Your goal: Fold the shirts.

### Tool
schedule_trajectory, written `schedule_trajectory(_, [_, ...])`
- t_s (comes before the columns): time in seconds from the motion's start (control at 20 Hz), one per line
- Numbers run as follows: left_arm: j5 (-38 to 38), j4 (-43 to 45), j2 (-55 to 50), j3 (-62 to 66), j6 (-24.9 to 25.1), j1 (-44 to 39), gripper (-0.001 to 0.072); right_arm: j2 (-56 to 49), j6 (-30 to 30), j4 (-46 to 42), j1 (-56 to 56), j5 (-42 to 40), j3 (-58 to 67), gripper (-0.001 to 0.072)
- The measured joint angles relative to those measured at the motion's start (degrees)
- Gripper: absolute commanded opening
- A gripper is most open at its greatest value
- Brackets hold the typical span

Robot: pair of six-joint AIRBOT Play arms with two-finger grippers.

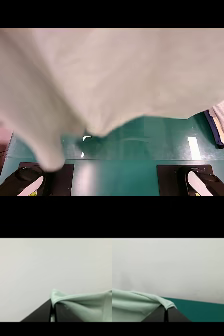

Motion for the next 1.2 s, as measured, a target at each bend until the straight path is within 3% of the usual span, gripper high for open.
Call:
schedule_trajectory(0.2, [-3.5, 6.8, -9.1, -5.0, -1.1, 0.0, 0.0030, -6.0, 3.1, -0.5, 0.0, 6.3, -7.1, 0.0009])
schedule_trajectory(0.45, [-11.5, 11.6, -27.9, -11.8, -3.1, 0.0, 0.0030, -16.8, 3.9, -0.9, -0.1, 10.1, -18.2, 0.0010])
schedule_trajectory(0.75, [-9.6, 12.3, -44.9, -14.3, -6.0, 0.1, 0.0034, -29.1, -0.5, -0.3, -0.1, 3.9, -25.8, 0.0010])
schedule_trajectory(0.8, [-8.7, 12.3, -46.0, -14.4, -6.1, 0.1, 0.0238, -30.6, -0.9, -0.4, -0.1, 2.1, -26.3, 0.0011])
schedule_trajectory(0.85, [-8.3, 12.3, -47.0, -14.5, -6.5, 0.3, 0.0495, -31.8, -1.2, -0.3, -0.1, 0.3, -26.6, 0.0013])
schedule_trajectory(0.9, [-8.2, 12.5, -47.5, -14.5, -7.2, 0.7, 0.0559, -32.7, -1.4, -0.3, -0.1, -1.2, -26.8, 0.0067])
schedule_trajectory(0.95, [-7.5, 12.5, -47.8, -14.4, -8.3, 1.3, 0.0559, -33.4, -1.5, -0.2, -0.1, -2.6, -26.9, 0.0267])
schedule_trajectory(1.0, [-8.0, 12.4, -48.1, -14.3, -9.3, 2.1, 0.0559, -33.8, -1.7, 0.2, -0.1, -3.6, -26.9, 0.0366])
schedule_trajectory(1.2, [-15.2, 11.0, -48.3, -11.6, -13.4, 8.1, 0.0489, -34.7, -2.1, 0.9, -1.1, -3.4, -23.7, 0.0366])
